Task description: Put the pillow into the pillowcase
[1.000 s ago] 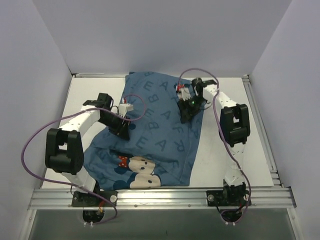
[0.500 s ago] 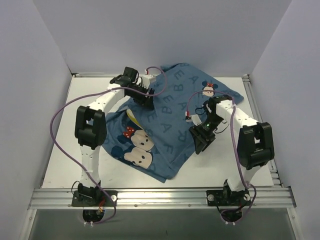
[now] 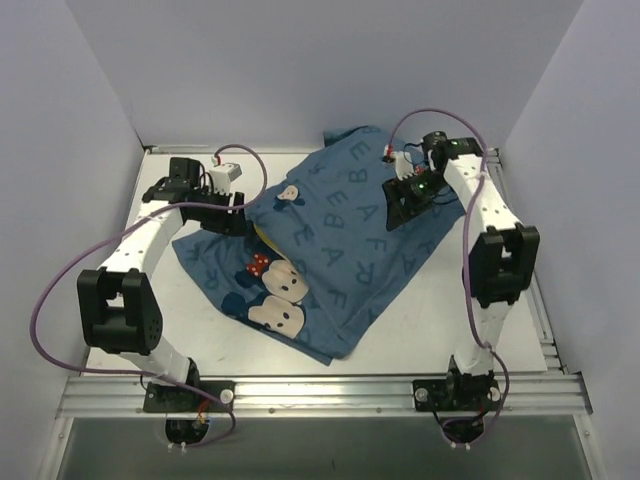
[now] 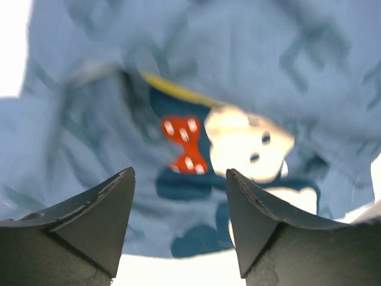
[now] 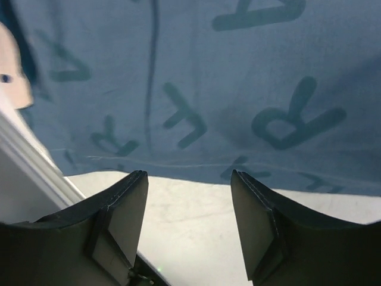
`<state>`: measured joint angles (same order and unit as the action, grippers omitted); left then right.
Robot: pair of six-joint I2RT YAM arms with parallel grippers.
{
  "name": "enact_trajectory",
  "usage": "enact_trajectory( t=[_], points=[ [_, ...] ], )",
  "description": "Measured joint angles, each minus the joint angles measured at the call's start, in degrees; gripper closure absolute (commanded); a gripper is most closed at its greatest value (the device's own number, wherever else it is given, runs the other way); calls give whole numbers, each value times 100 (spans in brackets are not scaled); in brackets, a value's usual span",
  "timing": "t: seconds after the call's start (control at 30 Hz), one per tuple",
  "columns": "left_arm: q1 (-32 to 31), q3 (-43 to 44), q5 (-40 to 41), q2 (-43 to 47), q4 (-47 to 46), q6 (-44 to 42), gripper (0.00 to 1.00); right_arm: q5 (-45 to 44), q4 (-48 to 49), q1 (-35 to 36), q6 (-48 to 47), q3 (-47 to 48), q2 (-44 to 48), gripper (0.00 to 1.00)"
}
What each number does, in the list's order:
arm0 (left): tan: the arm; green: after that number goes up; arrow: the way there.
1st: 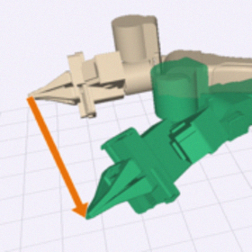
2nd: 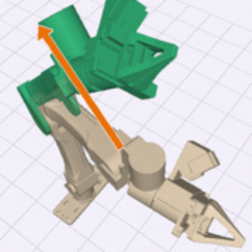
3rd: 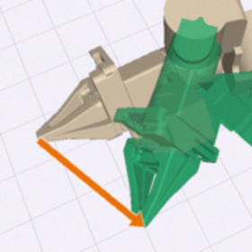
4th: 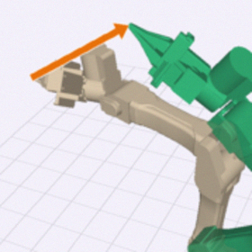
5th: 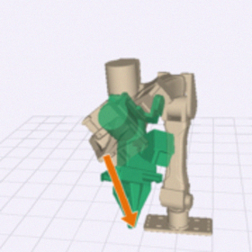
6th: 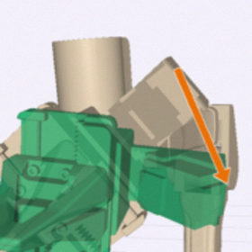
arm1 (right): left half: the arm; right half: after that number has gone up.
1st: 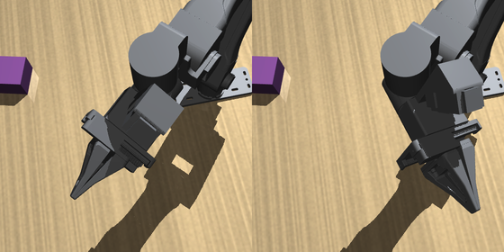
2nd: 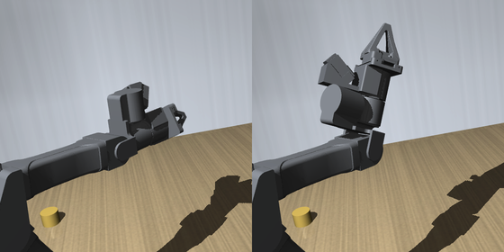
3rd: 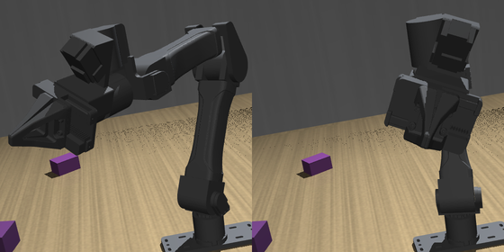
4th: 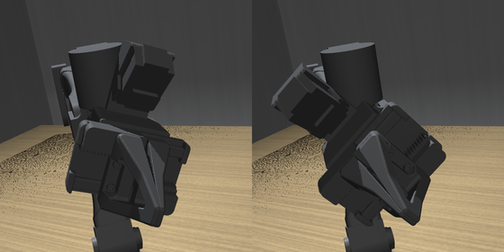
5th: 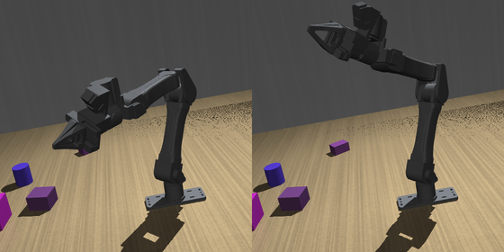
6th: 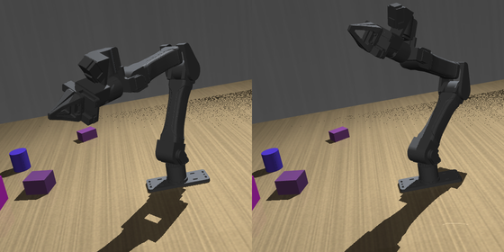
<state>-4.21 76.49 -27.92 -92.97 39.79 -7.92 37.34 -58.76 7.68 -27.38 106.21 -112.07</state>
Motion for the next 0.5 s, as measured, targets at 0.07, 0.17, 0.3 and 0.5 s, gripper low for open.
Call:
enact_trajectory(
  t=[0.07, 0.17, 0.3, 0.5],
  points=[
    [-70, -269, 79, 96, 175, -13, 48, -343, 164, 188, 11, -87, -417, 44],
    [-122, -459, -15, -66, 352, -26, 60, -859, 363, 439, -13, -492, -990, 46],
    [-297, -258, -238, -688, 378, 24, 66, -1252, 380, 627, -74, -1145, -1222, 50],
    [-1067, 1364, -422, -2542, 186, 157, 64, -1287, 328, 730, -245, -2151, -688, 51]
  ],
)
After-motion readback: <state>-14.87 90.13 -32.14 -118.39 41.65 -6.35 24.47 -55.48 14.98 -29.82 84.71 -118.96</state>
